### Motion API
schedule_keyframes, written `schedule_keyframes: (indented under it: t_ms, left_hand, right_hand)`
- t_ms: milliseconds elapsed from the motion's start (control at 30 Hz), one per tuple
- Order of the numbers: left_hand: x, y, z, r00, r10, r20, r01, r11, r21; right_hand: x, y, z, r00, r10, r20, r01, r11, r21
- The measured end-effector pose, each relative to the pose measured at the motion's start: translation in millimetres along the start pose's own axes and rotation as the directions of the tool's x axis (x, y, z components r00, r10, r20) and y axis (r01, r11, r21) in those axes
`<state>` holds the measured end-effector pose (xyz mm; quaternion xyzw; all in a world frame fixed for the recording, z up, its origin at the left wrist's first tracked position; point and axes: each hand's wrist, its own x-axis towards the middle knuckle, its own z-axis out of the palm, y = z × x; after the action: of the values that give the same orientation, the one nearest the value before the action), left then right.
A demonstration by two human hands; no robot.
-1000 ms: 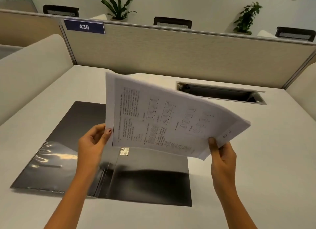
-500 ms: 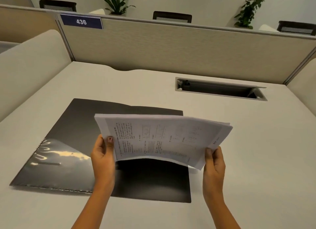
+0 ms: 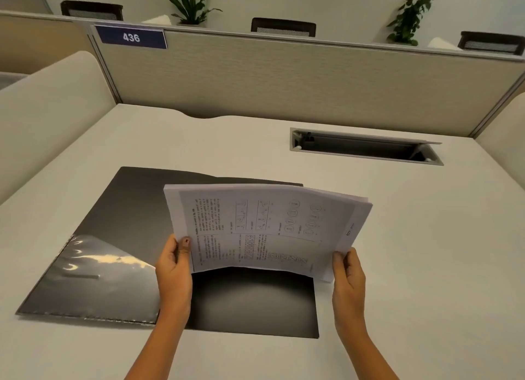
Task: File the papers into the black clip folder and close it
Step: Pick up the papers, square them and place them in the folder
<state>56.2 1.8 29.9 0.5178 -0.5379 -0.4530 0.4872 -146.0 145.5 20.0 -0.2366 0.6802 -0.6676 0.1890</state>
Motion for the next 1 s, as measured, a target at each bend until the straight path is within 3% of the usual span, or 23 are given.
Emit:
schedule_keyframes:
  t_ms: [167, 333, 433, 533, 600, 667, 800, 900, 1000]
  left_hand:
    - [15, 11, -11, 0.989, 0.147, -0.032, -0.142, 0.983, 0.112]
    - [40, 59, -16, 0.942, 0.333, -0.03, -0.322, 0.929, 0.183]
    - [52, 91, -19, 0.879, 0.476, 0.016, -0.466, 0.851, 0.241]
    - [58, 123, -18, 0.787, 0.611, 0.087, -0.608, 0.744, 0.277]
    - [60, 144, -15, 0.712, 0.686, 0.146, -0.693, 0.656, 0.298]
    - [62, 161, -12, 0.647, 0.736, 0.2, -0.753, 0.575, 0.319]
    - [65, 180, -5, 0.555, 0.812, 0.181, -0.807, 0.475, 0.35]
    - [62, 173, 7, 0.604, 0.797, -0.03, -0.727, 0.565, 0.39]
    - [50, 145, 18, 0.803, 0.587, -0.105, -0.567, 0.806, 0.173]
  right_hand:
    - [11, -12, -6, 0.998, -0.061, 0.011, 0.062, 0.989, -0.137]
    - [34, -52, -10, 0.935, -0.353, -0.04, 0.308, 0.862, -0.401]
    - [47, -85, -6, 0.847, -0.525, 0.084, 0.485, 0.697, -0.529]
    - [55, -112, 0, 0.783, -0.547, 0.296, 0.611, 0.584, -0.534]
    - [57, -123, 5, 0.776, -0.413, 0.477, 0.608, 0.69, -0.393]
    - [55, -128, 10, 0.774, -0.293, 0.561, 0.507, 0.818, -0.271]
    - [49, -121, 22, 0.831, -0.346, 0.435, 0.459, 0.869, -0.186]
    - [45, -114, 26, 0.882, -0.374, 0.287, 0.425, 0.894, -0.14]
    - [42, -108, 27, 0.921, -0.345, 0.182, 0.363, 0.929, -0.072]
